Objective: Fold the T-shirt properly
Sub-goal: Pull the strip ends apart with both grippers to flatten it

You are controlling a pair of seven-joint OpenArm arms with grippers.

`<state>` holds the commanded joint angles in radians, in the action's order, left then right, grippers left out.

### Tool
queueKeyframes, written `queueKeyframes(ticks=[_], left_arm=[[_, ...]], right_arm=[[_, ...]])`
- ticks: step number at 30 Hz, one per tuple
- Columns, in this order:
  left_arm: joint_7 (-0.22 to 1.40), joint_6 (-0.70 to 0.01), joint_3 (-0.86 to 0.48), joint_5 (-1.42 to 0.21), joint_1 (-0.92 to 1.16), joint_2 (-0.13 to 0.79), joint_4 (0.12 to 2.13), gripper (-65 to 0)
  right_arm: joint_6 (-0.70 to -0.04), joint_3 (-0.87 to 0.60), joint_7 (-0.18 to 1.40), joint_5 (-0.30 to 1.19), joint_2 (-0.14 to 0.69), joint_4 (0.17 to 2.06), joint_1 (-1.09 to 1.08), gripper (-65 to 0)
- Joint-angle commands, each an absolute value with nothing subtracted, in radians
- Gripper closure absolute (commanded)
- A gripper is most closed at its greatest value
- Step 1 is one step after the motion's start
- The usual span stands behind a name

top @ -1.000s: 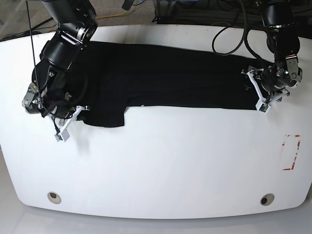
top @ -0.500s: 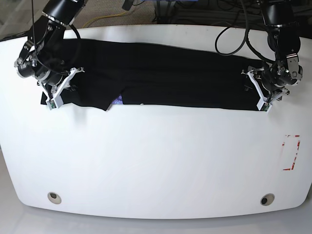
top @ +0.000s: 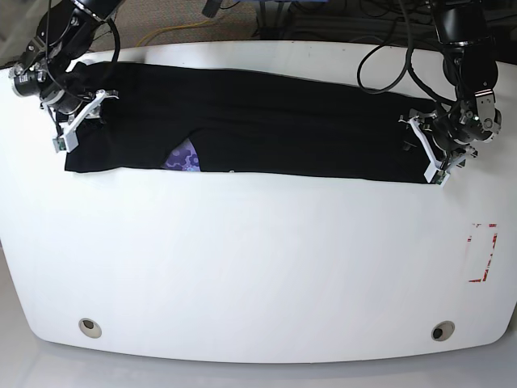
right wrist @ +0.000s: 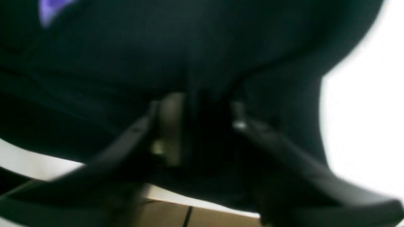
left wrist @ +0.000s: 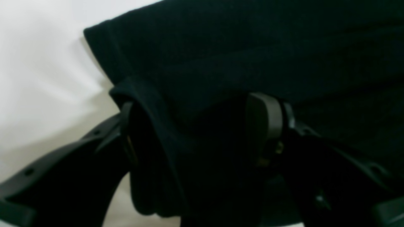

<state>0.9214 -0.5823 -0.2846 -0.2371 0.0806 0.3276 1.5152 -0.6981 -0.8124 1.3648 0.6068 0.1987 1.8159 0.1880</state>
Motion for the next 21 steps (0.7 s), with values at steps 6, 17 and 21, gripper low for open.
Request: queueKeyframes(ticks=[6, 17, 21], left_arm=[[0.921, -0.619, -0.295, -0.337, 0.076, 0.321, 1.558, -40.3], [0.928, -0.638, -0.401, -0.679, 0.082, 0.329, 1.649, -41.0], [1.017, -0.639, -0.518, -0.766, 0.084, 0.325, 1.633, -43.3]], right_arm=[[-0.698, -0.871, 1.357, 0.608, 0.186, 1.933, 0.225, -56.0], [-0.698, -0.642, 1.356, 0.684, 0.134, 1.943, 0.252, -54.4], [-0.698, -0.599, 1.297, 0.684, 0.133, 1.824, 0.251, -54.4]])
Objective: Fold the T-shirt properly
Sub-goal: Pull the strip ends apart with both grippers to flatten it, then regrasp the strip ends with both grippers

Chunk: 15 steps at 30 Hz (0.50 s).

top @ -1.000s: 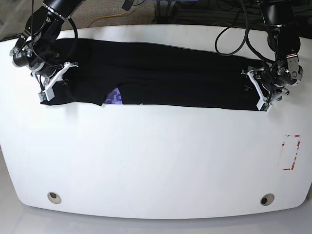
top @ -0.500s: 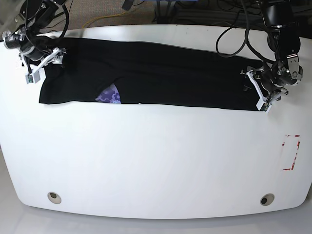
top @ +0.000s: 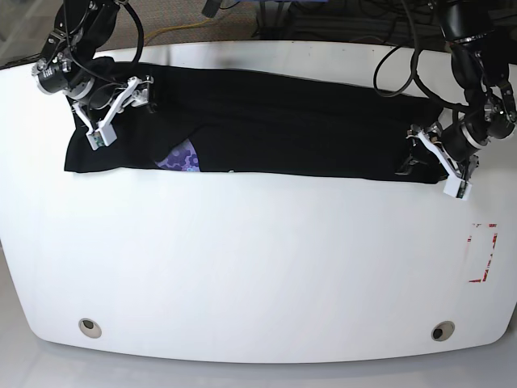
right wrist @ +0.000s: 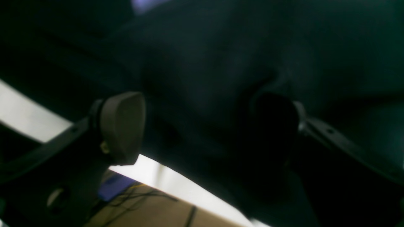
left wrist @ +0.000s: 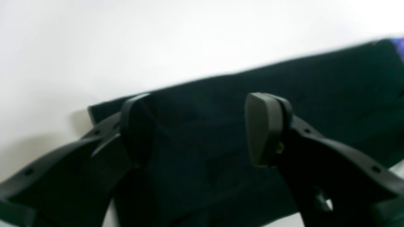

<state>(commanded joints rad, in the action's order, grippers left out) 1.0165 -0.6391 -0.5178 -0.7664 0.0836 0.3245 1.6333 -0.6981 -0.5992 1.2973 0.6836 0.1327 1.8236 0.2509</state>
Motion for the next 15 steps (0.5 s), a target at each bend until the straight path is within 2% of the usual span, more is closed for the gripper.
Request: queueKeyframes(ticks=[2, 4, 7, 15], left_arm=[[1.064, -0.639, -0.598, -0.8, 0.082, 0.321, 1.592, -49.2], [1.067, -0.639, -0.618, -0.822, 0.081, 0.32, 1.547, -52.1], [1.067, -0.638, -0.615, -0.831, 0.079, 0.32, 1.481, -52.1], [1.063, -0.631, -0.618, -0.776, 0.076, 0.292, 1.376, -52.1]], right_arm=[[-0.698, -0.573, 1.241, 0.684, 0.136, 1.736, 0.252, -54.4], [-0.698, -0.556, 1.208, 0.684, 0.156, 1.676, 0.251, -54.4], [-0.698, -0.529, 1.188, 0.684, 0.177, 1.607, 0.242, -53.0], [-0.698, -0.524, 1.187, 0.684, 0.174, 1.601, 0.237, -50.9]])
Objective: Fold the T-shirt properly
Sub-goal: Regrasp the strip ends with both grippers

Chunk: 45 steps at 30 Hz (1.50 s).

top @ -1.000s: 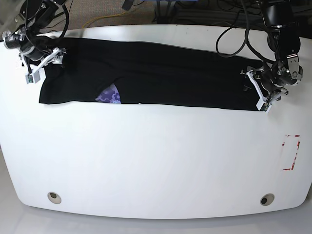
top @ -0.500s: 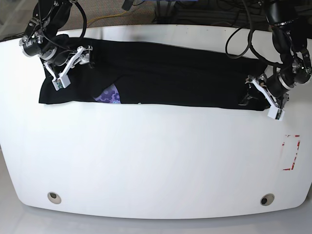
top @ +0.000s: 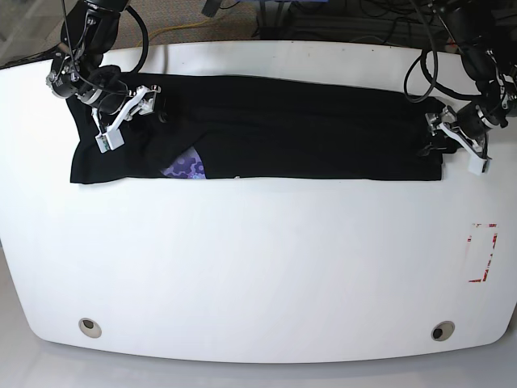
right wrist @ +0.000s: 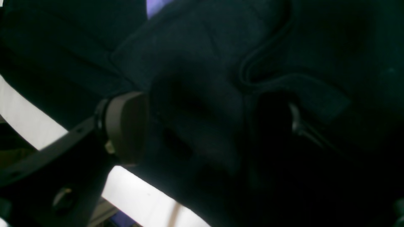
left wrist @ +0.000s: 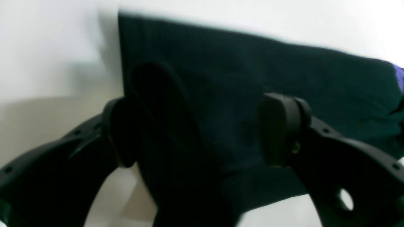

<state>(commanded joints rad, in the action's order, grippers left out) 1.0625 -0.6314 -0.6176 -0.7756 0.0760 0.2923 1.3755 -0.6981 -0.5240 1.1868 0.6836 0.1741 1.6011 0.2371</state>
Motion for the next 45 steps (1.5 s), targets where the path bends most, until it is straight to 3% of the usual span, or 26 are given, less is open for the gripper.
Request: queueKeyframes(ticks=[16, 21, 45], left_arm=[[1.063, -0.641, -0.622, -0.705, 0.162, 0.298, 1.415, -51.9], [1.063, -0.647, -0.657, -0.746, 0.199, 0.3, 1.515, -51.9], [1.063, -0.653, -0.67, -0.682, 0.223, 0.312, 1.512, -51.9]], right_arm=[[-0.698, -0.526, 1.187, 0.684, 0.173, 1.603, 0.225, -50.7], [-0.698, -0.526, 1.187, 0.684, 0.171, 1.603, 0.226, -50.7], [-0.698, -0.529, 1.187, 0.685, 0.171, 1.603, 0.226, -50.7]])
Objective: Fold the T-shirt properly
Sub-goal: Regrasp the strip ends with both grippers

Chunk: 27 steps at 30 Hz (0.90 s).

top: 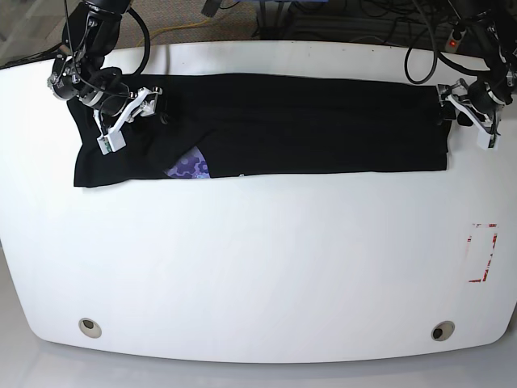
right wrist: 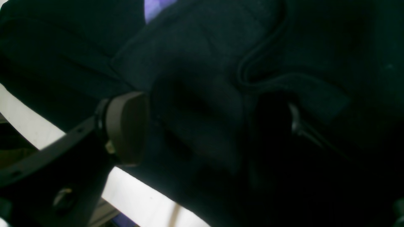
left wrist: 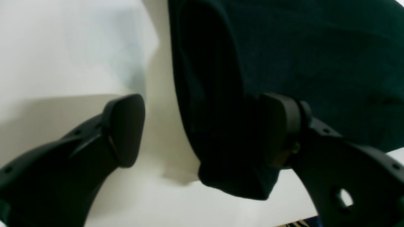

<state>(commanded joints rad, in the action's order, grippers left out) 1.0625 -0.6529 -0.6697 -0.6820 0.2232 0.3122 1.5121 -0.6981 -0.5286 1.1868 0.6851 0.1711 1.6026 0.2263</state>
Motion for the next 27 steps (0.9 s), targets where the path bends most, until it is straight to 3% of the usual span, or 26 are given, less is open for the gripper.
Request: queueKeyframes(ticks=[11, 14, 17, 18, 21, 27], left_arm=[[1.063, -0.654, -0.616, -0.691, 0.2, 0.315, 1.366, -50.8], [1.063, -0.654, -0.618, -0.691, 0.202, 0.314, 1.366, -35.1], [1.066, -0.654, -0.615, -0.691, 0.2, 0.312, 1.365, -9.3], [1.069, -0.656, -0.615, -0.691, 0.2, 0.312, 1.366, -6.4], [1.069, -0.698, -0.615, -0.707, 0.202, 0.312, 1.388, -5.8], [1.099, -0.698, -0.61, -0.719, 0.228, 0.311, 1.586, -5.7]], right_arm=[[-0.698, -0.532, 1.187, 0.685, 0.17, 1.601, 0.226, -50.7], [-0.698, -0.532, 1.187, 0.685, 0.17, 1.601, 0.226, -50.7], [-0.698, -0.533, 1.187, 0.685, 0.17, 1.601, 0.228, -50.7], [-0.698, -0.533, 1.187, 0.685, 0.17, 1.601, 0.228, -50.7], [-0.698, -0.533, 1.187, 0.685, 0.17, 1.6, 0.228, -50.7], [-0.698, -0.532, 1.187, 0.685, 0.168, 1.6, 0.228, -50.7]])
